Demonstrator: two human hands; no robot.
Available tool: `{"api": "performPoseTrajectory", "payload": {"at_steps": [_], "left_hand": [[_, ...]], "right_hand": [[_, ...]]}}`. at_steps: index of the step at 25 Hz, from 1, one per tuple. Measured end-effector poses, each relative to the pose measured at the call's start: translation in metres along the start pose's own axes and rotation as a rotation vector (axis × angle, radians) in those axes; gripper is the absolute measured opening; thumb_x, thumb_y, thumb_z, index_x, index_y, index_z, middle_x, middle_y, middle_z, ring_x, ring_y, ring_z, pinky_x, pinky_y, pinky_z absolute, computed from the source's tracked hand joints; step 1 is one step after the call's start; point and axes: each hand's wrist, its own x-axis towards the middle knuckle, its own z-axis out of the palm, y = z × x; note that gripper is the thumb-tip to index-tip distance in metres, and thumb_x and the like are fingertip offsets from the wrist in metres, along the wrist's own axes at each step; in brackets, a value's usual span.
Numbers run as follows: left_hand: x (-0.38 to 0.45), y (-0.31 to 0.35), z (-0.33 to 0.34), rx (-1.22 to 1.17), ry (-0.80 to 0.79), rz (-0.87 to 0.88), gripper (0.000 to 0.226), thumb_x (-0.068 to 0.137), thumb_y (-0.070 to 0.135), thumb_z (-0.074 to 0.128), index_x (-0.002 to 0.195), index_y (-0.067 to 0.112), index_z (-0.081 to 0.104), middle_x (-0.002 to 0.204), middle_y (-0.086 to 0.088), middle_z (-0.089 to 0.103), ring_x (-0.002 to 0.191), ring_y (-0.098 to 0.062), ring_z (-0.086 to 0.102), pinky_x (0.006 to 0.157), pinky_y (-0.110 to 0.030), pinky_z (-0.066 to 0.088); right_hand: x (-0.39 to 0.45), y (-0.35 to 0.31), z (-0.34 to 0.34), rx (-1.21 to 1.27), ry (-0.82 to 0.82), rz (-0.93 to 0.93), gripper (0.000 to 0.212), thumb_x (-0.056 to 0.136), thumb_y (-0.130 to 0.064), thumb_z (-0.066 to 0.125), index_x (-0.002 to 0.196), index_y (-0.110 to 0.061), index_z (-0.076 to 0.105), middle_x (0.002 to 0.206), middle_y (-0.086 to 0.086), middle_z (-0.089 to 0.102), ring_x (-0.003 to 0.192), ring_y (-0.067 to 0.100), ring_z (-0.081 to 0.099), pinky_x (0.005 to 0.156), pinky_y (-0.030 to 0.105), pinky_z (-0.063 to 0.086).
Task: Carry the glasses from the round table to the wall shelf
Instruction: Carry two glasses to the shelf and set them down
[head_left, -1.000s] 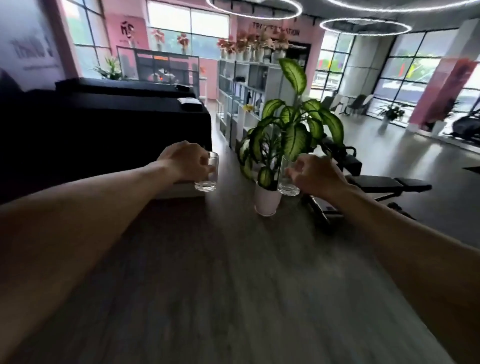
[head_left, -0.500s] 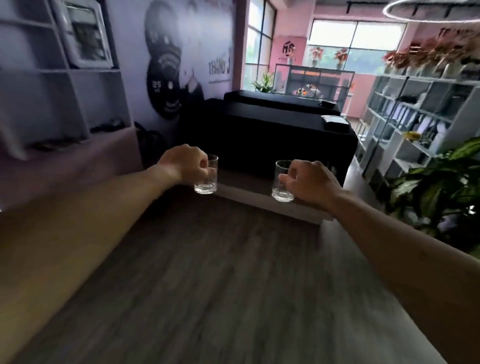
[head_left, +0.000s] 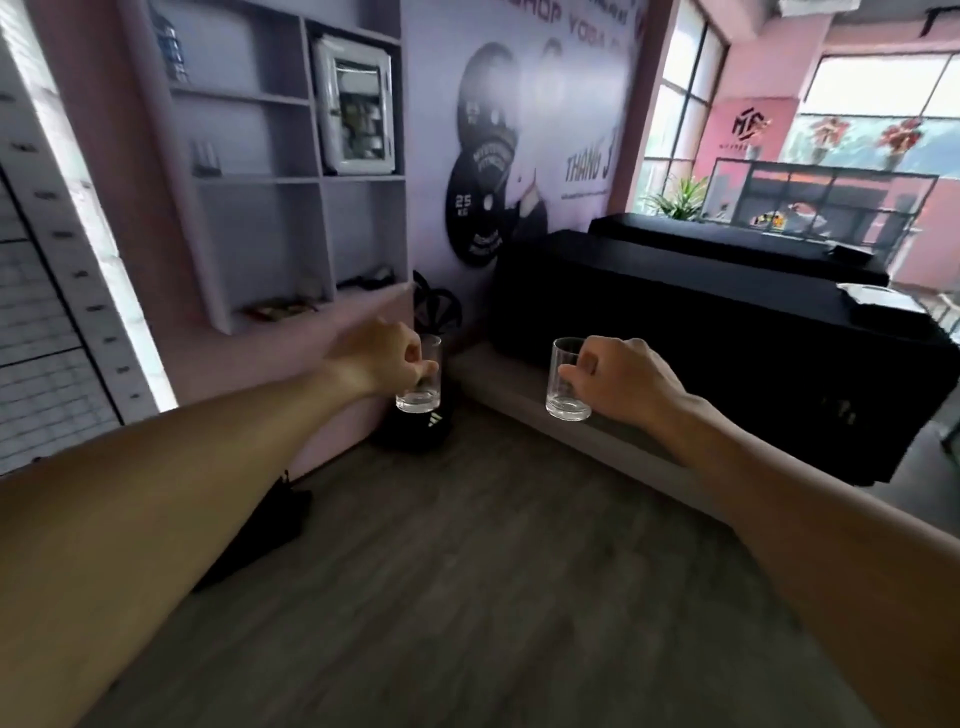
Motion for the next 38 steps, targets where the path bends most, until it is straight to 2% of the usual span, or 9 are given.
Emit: {"api": "performPoseTrajectory", "payload": {"at_steps": [6,12,16,21,26,28,31,35,38], "left_hand": [[0.087,-0.052,0.014,0.103,0.035,-0.106,0.03,0.083,0.051,0.06,0.076,0.022,0.066,0.075,0.002,0.064,0.079,-0.025,0.062,0.069,-0.031,0.047],[0.189,-0.085,0.012,0.106,0.076,-0.242,0.035,0.084,0.05,0.06,0.062,0.024,0.055,0.09,-0.006,0.071,0.08,-0.026,0.059,0.069,-0.029,0.04],[0.239,-0.097,0.02,0.147,0.112,-0.256,0.032,0.088,0.046,0.058,0.076,0.017,0.065,0.101,-0.012,0.069,0.096,-0.033,0.064,0.07,-0.03,0.041],[0.296,-0.123,0.036,0.126,0.095,-0.282,0.024,0.089,0.046,0.059,0.072,0.029,0.062,0.103,-0.009,0.07,0.103,-0.033,0.063,0.081,-0.035,0.046],[0.373,-0.163,0.058,0.092,0.066,-0.294,0.034,0.087,0.051,0.058,0.067,0.024,0.053,0.086,-0.002,0.065,0.091,-0.028,0.062,0.072,-0.031,0.042],[0.399,-0.179,0.063,0.101,0.046,-0.281,0.036,0.088,0.052,0.057,0.069,0.021,0.057,0.076,0.001,0.059,0.086,-0.028,0.059,0.069,-0.03,0.039],[0.437,-0.21,0.053,0.122,0.074,-0.253,0.033,0.088,0.05,0.058,0.08,0.019,0.066,0.08,-0.001,0.066,0.081,-0.028,0.06,0.065,-0.03,0.039],[0.501,-0.277,0.024,0.104,0.112,-0.247,0.032,0.088,0.05,0.059,0.077,0.021,0.067,0.08,0.001,0.07,0.078,-0.024,0.063,0.07,-0.032,0.05],[0.532,-0.321,0.004,0.107,0.146,-0.263,0.033,0.089,0.051,0.058,0.077,0.022,0.067,0.079,0.002,0.07,0.077,-0.022,0.063,0.069,-0.031,0.049]], "right_hand": [[0.125,-0.01,0.043,0.063,-0.045,-0.101,0.031,0.085,-0.049,0.059,0.092,-0.021,0.069,0.098,0.009,0.071,0.089,0.031,0.067,0.082,0.04,0.057],[0.262,-0.007,0.054,0.095,-0.059,-0.185,0.029,0.087,-0.048,0.06,0.092,-0.021,0.068,0.099,0.009,0.07,0.089,0.031,0.066,0.081,0.041,0.056],[0.331,-0.012,0.075,0.103,-0.088,-0.236,0.031,0.087,-0.049,0.059,0.094,-0.02,0.067,0.1,0.009,0.07,0.09,0.031,0.066,0.082,0.044,0.056],[0.403,-0.022,0.11,0.099,-0.154,-0.29,0.029,0.088,-0.046,0.06,0.092,-0.018,0.067,0.101,0.012,0.071,0.092,0.033,0.066,0.084,0.045,0.056],[0.468,-0.023,0.139,0.086,-0.14,-0.273,0.029,0.088,-0.047,0.059,0.092,-0.019,0.066,0.1,0.011,0.07,0.09,0.032,0.066,0.082,0.043,0.056],[0.494,-0.026,0.148,0.061,-0.147,-0.264,0.03,0.089,-0.047,0.059,0.092,-0.018,0.066,0.101,0.012,0.07,0.091,0.033,0.066,0.082,0.043,0.056],[0.54,-0.042,0.153,0.053,-0.118,-0.255,0.025,0.088,-0.047,0.059,0.082,-0.022,0.062,0.102,0.012,0.07,0.092,0.033,0.066,0.083,0.043,0.055],[0.622,-0.104,0.163,0.071,-0.066,-0.272,0.026,0.088,-0.047,0.057,0.086,-0.022,0.063,0.1,0.01,0.07,0.091,0.031,0.064,0.083,0.04,0.054],[0.672,-0.157,0.178,0.111,-0.052,-0.332,0.027,0.089,-0.047,0.057,0.09,-0.021,0.063,0.095,0.007,0.069,0.088,0.029,0.063,0.084,0.04,0.055]]}}
